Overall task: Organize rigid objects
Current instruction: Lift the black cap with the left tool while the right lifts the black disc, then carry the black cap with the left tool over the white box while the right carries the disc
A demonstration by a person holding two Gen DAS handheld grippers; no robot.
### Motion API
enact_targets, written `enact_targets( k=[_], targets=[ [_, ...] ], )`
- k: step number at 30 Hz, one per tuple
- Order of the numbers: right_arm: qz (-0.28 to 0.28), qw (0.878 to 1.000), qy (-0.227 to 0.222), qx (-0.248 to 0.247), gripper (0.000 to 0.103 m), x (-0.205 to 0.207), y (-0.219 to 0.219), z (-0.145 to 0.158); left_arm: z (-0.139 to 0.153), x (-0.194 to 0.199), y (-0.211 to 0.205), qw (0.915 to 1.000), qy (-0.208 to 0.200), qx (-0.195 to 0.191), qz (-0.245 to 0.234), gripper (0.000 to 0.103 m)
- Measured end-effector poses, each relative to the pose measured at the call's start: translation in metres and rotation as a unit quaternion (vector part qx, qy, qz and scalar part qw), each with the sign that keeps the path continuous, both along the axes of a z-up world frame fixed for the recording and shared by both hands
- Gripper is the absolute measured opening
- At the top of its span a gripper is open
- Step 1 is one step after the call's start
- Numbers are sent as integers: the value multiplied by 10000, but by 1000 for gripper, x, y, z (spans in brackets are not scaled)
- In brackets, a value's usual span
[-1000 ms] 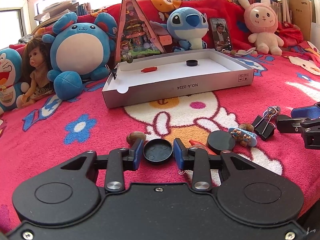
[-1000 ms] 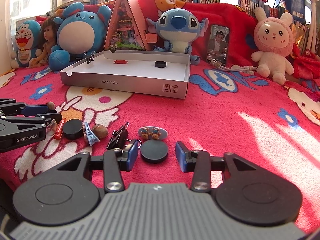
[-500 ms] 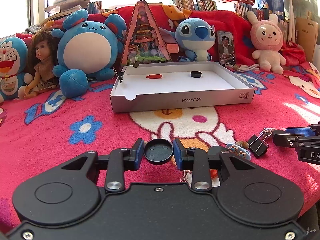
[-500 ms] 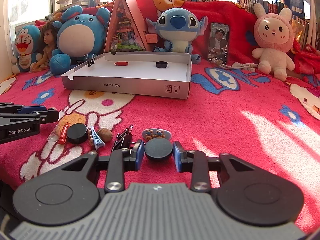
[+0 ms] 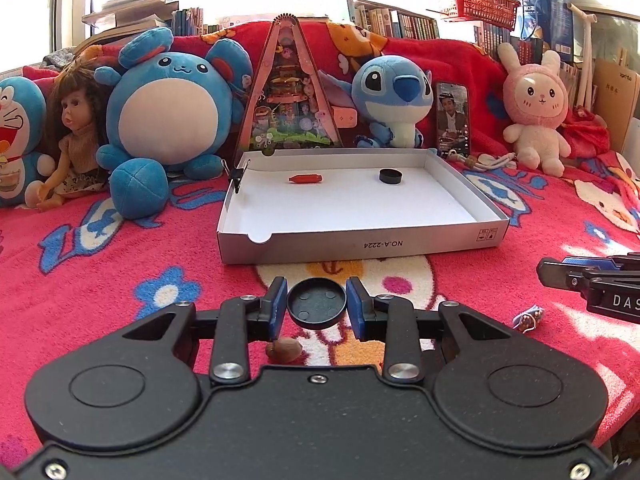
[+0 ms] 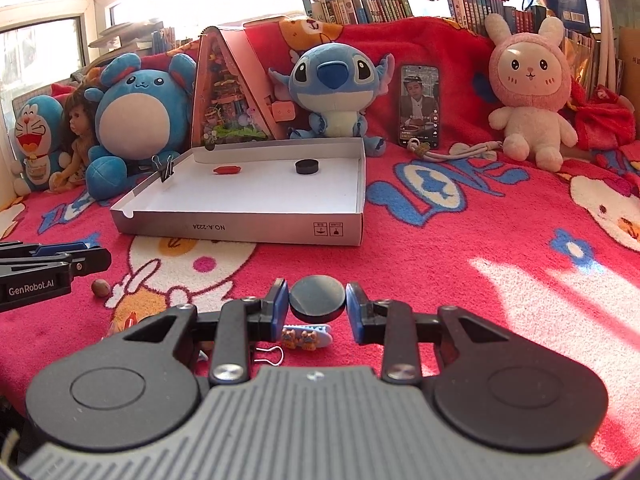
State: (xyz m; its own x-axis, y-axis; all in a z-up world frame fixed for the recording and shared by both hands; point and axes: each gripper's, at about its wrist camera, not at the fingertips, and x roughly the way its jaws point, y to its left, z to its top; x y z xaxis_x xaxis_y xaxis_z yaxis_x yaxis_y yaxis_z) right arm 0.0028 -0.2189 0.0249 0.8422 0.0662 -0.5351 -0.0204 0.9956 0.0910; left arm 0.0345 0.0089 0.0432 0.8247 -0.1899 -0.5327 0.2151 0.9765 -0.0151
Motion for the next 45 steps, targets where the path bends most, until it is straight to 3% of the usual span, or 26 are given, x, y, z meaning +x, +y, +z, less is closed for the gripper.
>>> enact_targets(
  k=[19,24,38,45],
  targets=[
    [222,9996,-167,15,37,75,23,19,27,77,-15,9993,-8,-349,-135,30],
    [237,9996,-135,-45,37,98,29,20,28,100,-21,9996,15,-241,-161,30],
    [267,9996,61,96,37,151,26,15,12,163,-33,9995,133,-276,40,30],
    [166,9987,355,327,37,184,30,-5,-6,188,-48,9997,185,-21,143,30]
  ],
)
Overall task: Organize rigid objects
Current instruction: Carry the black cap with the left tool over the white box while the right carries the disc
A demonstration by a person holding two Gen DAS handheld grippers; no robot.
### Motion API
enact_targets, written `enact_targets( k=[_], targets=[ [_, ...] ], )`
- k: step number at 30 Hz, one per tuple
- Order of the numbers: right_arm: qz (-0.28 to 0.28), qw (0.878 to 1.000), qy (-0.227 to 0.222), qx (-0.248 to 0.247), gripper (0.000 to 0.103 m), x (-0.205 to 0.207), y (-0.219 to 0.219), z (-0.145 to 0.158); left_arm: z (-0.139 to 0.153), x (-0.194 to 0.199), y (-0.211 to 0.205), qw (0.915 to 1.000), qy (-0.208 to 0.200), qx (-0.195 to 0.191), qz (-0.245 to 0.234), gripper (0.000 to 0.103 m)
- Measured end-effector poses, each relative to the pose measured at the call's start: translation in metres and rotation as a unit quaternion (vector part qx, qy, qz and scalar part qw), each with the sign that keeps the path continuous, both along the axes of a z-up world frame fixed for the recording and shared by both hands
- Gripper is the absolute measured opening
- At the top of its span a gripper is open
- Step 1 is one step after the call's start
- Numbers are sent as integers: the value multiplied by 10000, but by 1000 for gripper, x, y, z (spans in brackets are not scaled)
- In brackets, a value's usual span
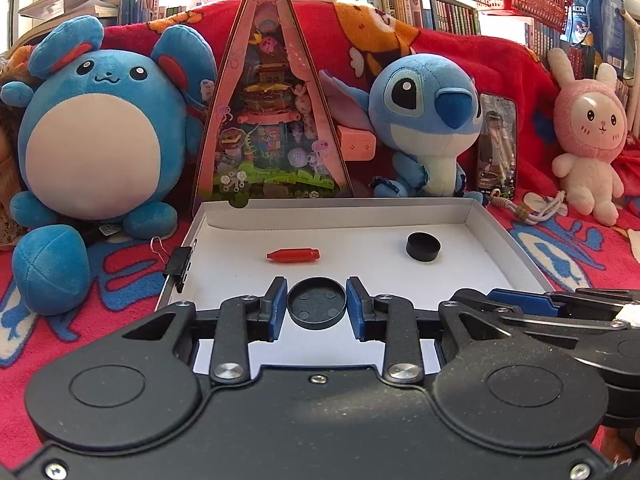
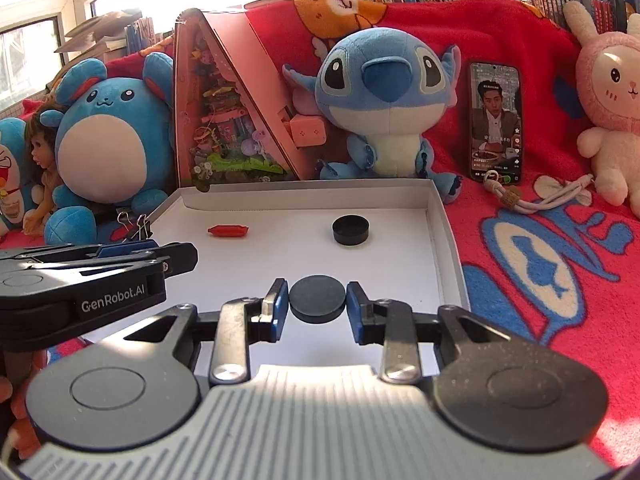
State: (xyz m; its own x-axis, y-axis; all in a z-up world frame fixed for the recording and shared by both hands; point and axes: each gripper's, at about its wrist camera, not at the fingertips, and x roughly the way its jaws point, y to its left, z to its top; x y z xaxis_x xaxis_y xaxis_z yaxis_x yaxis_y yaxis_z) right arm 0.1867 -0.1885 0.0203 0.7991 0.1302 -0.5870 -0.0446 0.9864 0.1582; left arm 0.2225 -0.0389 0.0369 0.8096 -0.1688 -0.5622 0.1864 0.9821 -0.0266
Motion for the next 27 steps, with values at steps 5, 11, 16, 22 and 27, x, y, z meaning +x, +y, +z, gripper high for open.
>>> enact_targets(
  k=[5,11,16,22,27],
  targets=[
    [-111,9999,70,67,37,20,-2,-4,-7,20,-8,9996,66,267,78,30],
    [-224,9995,190,153,37,41,-7,-7,-12,40,-8,9994,139,264,183,30],
    [-291,9991,288,99,37,56,-8,-9,-14,54,-9,9991,285,217,218,30],
    [-254,9984,499,63,37,69,-11,-13,-12,71,-9,9979,634,146,72,30],
    [-211,9963,838,25,37,83,-14,-13,-10,86,-8,9945,1050,43,-12,30]
  ],
)
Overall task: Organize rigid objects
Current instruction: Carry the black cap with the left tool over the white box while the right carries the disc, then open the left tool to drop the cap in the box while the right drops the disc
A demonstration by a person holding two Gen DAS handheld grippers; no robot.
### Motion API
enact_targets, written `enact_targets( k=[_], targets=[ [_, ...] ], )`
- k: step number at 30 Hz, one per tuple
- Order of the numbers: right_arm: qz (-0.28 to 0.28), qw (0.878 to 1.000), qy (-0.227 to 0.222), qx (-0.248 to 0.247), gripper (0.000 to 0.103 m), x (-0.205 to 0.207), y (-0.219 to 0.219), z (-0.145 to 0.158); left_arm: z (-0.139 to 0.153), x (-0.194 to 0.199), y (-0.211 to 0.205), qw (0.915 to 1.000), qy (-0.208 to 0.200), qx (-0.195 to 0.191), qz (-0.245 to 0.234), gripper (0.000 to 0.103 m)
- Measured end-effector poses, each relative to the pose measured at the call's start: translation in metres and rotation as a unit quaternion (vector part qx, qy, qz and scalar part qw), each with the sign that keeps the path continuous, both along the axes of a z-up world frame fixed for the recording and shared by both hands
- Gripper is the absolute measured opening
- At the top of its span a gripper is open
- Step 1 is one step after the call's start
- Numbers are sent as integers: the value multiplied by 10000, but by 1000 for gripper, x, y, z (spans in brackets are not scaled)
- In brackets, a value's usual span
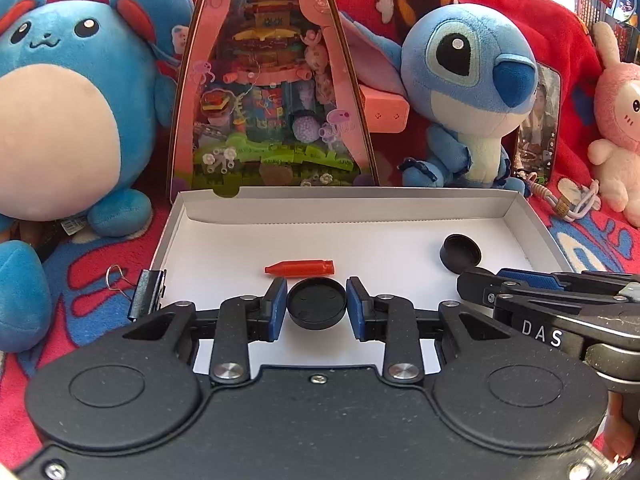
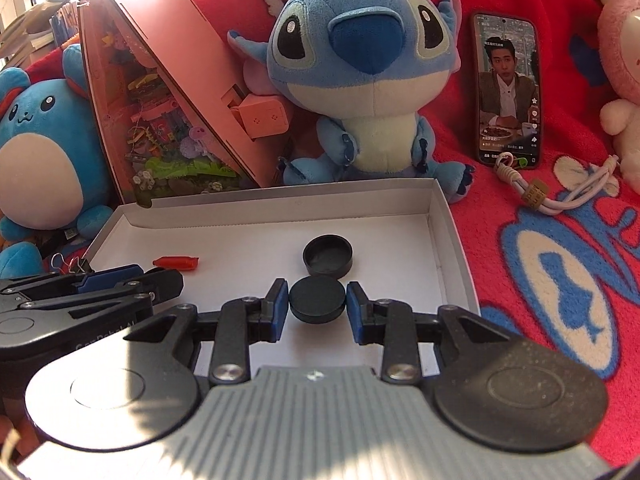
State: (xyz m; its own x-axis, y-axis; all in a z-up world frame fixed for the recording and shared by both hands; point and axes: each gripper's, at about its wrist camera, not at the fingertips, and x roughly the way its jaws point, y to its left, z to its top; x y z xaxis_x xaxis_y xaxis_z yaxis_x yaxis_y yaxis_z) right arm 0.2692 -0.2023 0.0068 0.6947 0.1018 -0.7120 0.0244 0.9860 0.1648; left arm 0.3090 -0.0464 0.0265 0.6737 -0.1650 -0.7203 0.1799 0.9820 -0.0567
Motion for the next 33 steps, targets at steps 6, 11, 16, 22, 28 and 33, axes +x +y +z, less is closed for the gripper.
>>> enact_targets(
  k=[6,11,16,22,28,33],
  targets=[
    [133,9989,251,-373,37,11,9,-1,-5,6,0,9999,112,84,-26,30],
    [102,9987,288,-396,37,14,9,-5,-8,7,0,9998,118,129,-34,31],
    [71,9990,293,-344,37,16,7,-6,-9,8,-1,9997,68,219,-60,31],
    [31,9991,284,-326,37,16,6,-6,-11,9,-1,9997,-6,257,-46,31],
    [3,9993,244,-281,42,15,5,-5,-8,5,1,9996,-134,264,38,44],
    [26,9999,52,-113,58,7,-7,5,9,-8,9,9991,-370,223,-23,63]
  ],
)
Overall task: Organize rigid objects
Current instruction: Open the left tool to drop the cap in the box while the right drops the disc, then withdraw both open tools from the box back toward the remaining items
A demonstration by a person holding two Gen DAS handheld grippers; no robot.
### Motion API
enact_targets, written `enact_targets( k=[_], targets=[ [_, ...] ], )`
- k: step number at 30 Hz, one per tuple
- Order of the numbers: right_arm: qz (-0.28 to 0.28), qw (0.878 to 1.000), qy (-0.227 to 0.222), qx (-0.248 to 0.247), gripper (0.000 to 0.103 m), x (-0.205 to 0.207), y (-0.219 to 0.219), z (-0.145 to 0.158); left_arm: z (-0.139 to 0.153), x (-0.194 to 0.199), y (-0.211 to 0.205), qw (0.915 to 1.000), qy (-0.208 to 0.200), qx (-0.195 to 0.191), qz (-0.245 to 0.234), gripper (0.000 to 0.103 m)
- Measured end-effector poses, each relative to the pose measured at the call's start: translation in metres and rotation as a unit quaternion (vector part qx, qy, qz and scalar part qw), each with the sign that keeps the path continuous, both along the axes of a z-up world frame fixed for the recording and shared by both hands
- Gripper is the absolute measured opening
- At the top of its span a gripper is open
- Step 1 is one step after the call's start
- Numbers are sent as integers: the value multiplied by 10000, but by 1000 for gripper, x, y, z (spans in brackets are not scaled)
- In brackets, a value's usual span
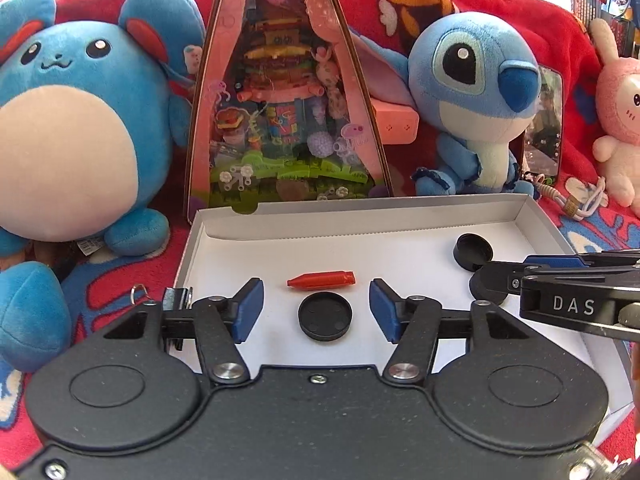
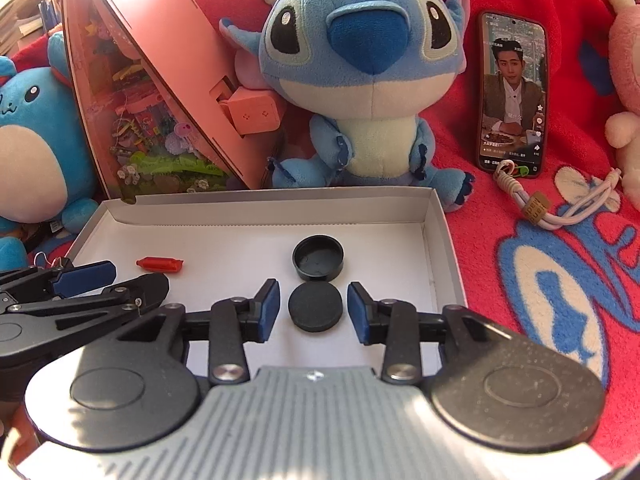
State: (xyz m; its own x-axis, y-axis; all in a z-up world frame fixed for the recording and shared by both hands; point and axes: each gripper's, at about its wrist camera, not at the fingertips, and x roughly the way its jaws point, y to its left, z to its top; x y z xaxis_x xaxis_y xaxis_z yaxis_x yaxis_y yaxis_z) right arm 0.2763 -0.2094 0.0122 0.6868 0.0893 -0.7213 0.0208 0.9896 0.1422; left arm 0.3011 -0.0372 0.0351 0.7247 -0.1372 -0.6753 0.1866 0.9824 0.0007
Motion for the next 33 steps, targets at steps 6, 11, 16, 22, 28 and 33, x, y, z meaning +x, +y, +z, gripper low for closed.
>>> enact_targets(
  k=[6,11,16,22,28,33],
  targets=[
    [78,9990,-428,-100,71,-25,-9,20,17,-29,9,9988,-486,29,-15,87],
    [340,9962,-745,-295,79,-58,-11,34,26,-56,13,9982,-538,120,-247,88],
    [550,9900,-1138,-629,86,-94,-9,42,29,-88,20,9976,-602,-66,-323,88],
    [735,9861,-1326,-681,88,-130,-9,46,30,-133,25,9947,-849,-122,-559,89],
    [953,9789,-1542,-946,90,-167,1,41,24,-167,30,9940,-873,-203,-630,90],
    [1080,9742,-1619,-1140,92,-189,8,34,15,-184,31,9927,-1021,-35,-646,90]
  ],
)
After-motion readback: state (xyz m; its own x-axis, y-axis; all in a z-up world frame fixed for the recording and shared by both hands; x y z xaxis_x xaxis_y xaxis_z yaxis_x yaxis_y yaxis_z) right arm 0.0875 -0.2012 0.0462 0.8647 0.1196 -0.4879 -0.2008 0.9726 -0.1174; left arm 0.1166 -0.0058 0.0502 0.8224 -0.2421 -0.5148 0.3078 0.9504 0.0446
